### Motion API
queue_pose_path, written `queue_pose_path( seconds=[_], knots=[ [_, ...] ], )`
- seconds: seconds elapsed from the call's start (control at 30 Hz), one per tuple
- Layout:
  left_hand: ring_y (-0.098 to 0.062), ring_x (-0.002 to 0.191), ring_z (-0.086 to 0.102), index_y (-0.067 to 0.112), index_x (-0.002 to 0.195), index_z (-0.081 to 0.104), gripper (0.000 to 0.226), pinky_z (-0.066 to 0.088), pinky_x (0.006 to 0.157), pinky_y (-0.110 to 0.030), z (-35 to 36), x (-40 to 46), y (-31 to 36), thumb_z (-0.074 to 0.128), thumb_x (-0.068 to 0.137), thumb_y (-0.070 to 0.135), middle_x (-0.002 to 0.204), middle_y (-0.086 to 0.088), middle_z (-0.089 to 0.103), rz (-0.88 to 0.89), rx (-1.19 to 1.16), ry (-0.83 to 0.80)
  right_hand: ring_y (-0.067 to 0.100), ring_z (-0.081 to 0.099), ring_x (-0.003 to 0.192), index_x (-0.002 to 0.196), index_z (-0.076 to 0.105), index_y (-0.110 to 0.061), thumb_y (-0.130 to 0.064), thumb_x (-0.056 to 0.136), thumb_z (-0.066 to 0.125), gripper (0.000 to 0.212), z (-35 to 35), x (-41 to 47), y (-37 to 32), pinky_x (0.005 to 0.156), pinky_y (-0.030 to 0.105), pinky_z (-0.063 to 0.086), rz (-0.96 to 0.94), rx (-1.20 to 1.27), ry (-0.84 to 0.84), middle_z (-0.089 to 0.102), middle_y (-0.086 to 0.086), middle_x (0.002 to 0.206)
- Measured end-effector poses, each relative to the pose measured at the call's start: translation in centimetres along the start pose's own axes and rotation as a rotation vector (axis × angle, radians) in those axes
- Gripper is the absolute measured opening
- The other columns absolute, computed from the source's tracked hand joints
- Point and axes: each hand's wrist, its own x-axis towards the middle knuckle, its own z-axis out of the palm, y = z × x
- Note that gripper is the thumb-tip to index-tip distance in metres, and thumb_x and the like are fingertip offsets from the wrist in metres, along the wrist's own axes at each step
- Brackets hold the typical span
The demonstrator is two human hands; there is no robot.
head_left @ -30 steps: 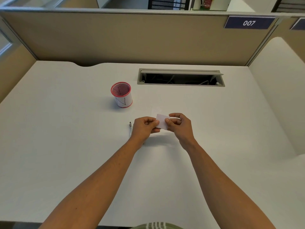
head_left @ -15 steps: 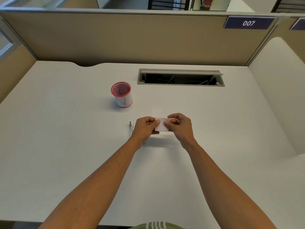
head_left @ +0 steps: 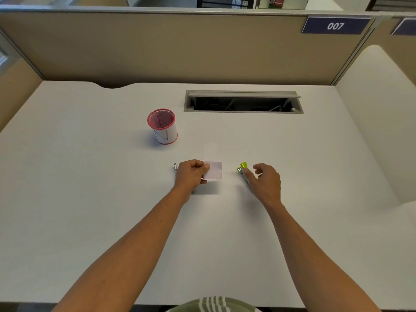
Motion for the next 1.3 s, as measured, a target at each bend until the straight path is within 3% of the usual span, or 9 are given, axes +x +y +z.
queue_pose_path(
  seconds=[0.13, 0.27, 0.37, 0.53, 0.67, 0.73, 0.83, 0.97, 1.3],
  knots=[
    [-0.016, 0.073, 0.061, 0.011, 0.080, 0.066, 0.007, 0.059, 0.055, -0.025, 0.1, 0.1, -0.5, 0.070, 0.086, 0.012, 0.085, -0.004, 0.063, -0.022, 0.001, -0.011, 0.026, 0.059, 0.108, 0.119, 0.063, -0.010, -0.044, 0.084, 0.069, 0.049, 0.2, -0.3, 1.3, 0.087, 0.042, 0.050, 0.026, -0.123, -0.096, 0.063, 0.007, 0.114],
    [-0.019, 0.077, 0.062, 0.009, 0.082, 0.066, 0.007, 0.060, 0.058, -0.027, 0.1, 0.1, -0.9, 0.069, 0.086, 0.012, 0.088, -0.006, 0.064, -0.029, 0.027, -0.029, 0.030, 0.062, 0.088, 0.093, 0.067, -0.009, -0.034, 0.088, 0.064, 0.026, 0.6, 0.0, 0.9, 0.070, 0.037, 0.050, 0.015, -0.204, -0.143, 0.067, 0.008, 0.091],
    [-0.022, 0.080, 0.062, 0.011, 0.079, 0.066, 0.009, 0.061, 0.060, -0.029, -0.1, 0.0, -0.9, 0.069, 0.087, 0.012, 0.089, -0.007, 0.064, -0.038, 0.035, -0.031, 0.030, 0.060, 0.078, 0.085, 0.064, -0.007, -0.027, 0.090, 0.062, 0.020, 0.8, 0.3, 0.6, 0.063, 0.034, 0.045, 0.012, -0.195, -0.162, 0.065, 0.008, 0.081],
    [-0.024, 0.084, 0.062, 0.009, 0.086, 0.066, 0.005, 0.060, 0.057, -0.027, -0.2, 0.2, -0.6, 0.070, 0.086, 0.013, 0.092, -0.007, 0.065, -0.068, 0.038, -0.036, 0.024, 0.059, 0.079, 0.094, 0.055, -0.010, -0.024, 0.092, 0.062, 0.015, 0.7, 0.2, 0.3, 0.065, 0.032, 0.043, 0.044, 0.033, -0.174, 0.064, 0.005, 0.088],
    [-0.024, 0.083, 0.063, 0.003, 0.095, 0.067, 0.013, 0.060, 0.057, -0.027, -0.1, 0.4, -0.3, 0.069, 0.087, 0.013, 0.099, -0.011, 0.065, -0.052, 0.048, -0.063, 0.023, 0.070, 0.076, 0.099, 0.050, -0.005, -0.012, 0.095, 0.061, 0.014, 0.3, -0.4, -0.4, 0.060, 0.029, 0.056, 0.150, 0.537, -0.357, 0.070, 0.017, 0.099],
    [-0.024, 0.080, 0.064, 0.004, 0.091, 0.068, 0.010, 0.061, 0.060, -0.030, 0.0, 0.5, 0.0, 0.069, 0.087, 0.012, 0.096, -0.011, 0.066, -0.013, 0.073, -0.081, 0.023, 0.068, 0.073, 0.101, 0.047, -0.005, -0.005, 0.094, 0.061, 0.015, 0.2, -0.5, -0.7, 0.059, 0.028, 0.055, 0.180, 0.656, -0.435, 0.068, 0.020, 0.098],
    [-0.021, 0.077, 0.066, 0.013, 0.080, 0.069, 0.005, 0.061, 0.064, -0.035, 0.3, 0.6, 0.4, 0.072, 0.084, 0.013, 0.088, -0.006, 0.067, 0.072, 0.151, -0.101, 0.025, 0.064, 0.073, 0.108, 0.047, -0.006, 0.000, 0.092, 0.062, 0.022, 0.2, -0.6, -0.9, 0.067, 0.033, 0.053, 0.199, 0.699, -0.534, 0.063, 0.021, 0.096],
    [-0.023, 0.079, 0.069, 0.015, 0.078, 0.069, 0.007, 0.061, 0.062, -0.033, 0.5, 0.8, 0.7, 0.074, 0.082, 0.013, 0.090, -0.006, 0.068, 0.108, 0.167, -0.104, 0.024, 0.060, 0.073, 0.122, 0.053, -0.005, 0.001, 0.093, 0.059, 0.030, 0.1, -0.6, -0.9, 0.069, 0.032, 0.055, 0.185, 0.714, -0.657, 0.056, 0.018, 0.094],
    [-0.008, 0.071, 0.063, 0.014, 0.084, 0.069, 0.003, 0.049, 0.047, -0.012, 0.1, 1.0, 1.1, 0.072, 0.085, 0.015, 0.081, 0.006, 0.064, 0.156, 0.293, -0.103, 0.017, 0.058, 0.074, 0.112, 0.063, 0.000, -0.014, 0.099, 0.054, 0.021, 0.0, -0.7, -1.3, 0.066, 0.028, 0.051, 0.099, 0.635, -0.745, 0.061, 0.008, 0.090]
  ],
)
